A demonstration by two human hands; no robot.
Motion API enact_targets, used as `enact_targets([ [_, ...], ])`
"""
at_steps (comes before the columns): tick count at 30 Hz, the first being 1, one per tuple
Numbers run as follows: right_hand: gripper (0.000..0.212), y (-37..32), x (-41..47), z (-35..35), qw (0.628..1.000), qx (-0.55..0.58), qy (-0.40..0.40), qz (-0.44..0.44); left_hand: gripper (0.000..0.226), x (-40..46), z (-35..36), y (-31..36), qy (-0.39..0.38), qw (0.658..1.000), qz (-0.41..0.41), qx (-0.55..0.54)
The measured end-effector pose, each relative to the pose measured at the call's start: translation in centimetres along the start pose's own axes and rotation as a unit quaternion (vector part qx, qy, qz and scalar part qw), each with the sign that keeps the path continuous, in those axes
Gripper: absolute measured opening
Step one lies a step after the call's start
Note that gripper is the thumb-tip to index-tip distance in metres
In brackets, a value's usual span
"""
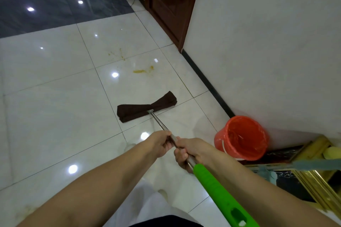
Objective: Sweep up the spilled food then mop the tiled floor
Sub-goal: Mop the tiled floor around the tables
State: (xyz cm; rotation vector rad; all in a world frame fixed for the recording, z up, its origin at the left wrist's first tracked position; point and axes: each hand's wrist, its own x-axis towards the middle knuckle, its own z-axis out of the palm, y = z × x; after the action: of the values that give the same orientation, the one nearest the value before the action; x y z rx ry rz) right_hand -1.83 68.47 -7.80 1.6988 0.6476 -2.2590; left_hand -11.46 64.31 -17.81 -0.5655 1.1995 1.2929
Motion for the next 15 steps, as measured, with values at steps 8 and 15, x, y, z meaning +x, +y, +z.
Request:
enact_targets([
  [8,0.027,-3.9,3.3,3.0,0.999,-0.022,0.023,0.005,0.019,2.6,-0.2,4.9,0.015,1.000,0.003,0.010],
  [15,0.030,-10.6,6.1,7.8,1.000,-0.002,0.021,-0.001,0.020,5.6,0.5,13.0,0.011,1.000,0.010,0.004],
])
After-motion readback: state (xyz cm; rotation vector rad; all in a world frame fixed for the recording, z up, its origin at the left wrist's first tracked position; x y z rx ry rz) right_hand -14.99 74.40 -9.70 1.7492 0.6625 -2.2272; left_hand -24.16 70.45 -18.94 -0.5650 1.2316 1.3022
